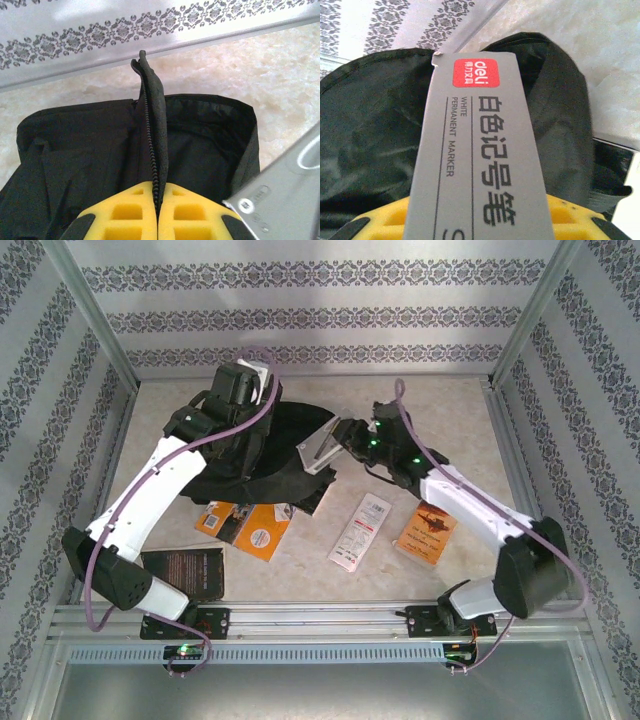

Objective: Pack the student bag

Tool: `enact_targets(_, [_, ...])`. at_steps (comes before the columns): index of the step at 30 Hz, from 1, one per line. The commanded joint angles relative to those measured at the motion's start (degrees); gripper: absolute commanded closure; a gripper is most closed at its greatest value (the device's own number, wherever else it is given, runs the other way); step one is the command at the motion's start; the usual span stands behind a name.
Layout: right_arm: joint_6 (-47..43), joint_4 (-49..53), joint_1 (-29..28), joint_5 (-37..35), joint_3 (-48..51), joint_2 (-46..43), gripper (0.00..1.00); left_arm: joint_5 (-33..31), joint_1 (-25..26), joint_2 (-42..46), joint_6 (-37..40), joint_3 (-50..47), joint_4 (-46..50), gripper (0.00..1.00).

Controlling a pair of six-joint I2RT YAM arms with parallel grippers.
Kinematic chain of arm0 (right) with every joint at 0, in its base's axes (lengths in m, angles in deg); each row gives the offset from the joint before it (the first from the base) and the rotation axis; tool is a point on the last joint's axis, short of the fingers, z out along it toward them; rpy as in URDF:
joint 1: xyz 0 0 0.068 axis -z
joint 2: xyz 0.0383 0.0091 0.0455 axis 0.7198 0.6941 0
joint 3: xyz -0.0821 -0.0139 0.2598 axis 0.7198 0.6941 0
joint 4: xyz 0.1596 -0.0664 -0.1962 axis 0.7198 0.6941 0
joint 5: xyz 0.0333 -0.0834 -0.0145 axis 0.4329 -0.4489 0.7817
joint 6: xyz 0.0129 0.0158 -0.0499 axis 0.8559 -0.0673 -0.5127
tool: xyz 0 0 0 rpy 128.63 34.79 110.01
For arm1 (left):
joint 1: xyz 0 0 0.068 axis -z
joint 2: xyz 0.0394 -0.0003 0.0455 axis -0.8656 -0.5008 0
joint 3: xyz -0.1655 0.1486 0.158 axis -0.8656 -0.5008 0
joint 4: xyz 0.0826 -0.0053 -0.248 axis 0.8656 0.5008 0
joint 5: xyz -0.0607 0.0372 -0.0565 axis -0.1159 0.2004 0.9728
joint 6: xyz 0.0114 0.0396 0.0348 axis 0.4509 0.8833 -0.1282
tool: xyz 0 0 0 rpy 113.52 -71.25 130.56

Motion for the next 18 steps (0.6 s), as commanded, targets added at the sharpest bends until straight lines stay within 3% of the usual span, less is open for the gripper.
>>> enact_targets(1, [7.24,-6.57,-1.74,-5.02,-4.40,5.23,0.77,2.81,-2.00,1.77,-3.53,-1.47,-4.62,1.00])
enact_targets(7, [8.33,-5.77,-3.55,-11.59,-10.67,10.37,0.75,9.07,-3.59,2.78,-7.82,-3.93,-7.82,1.00])
enact_targets(18, [16.02,-7.09,-6.38,-9.90,-13.81,21.04,0.74,10.05,-4.63,0.37,-12.06,-0.03,-11.01,1.00])
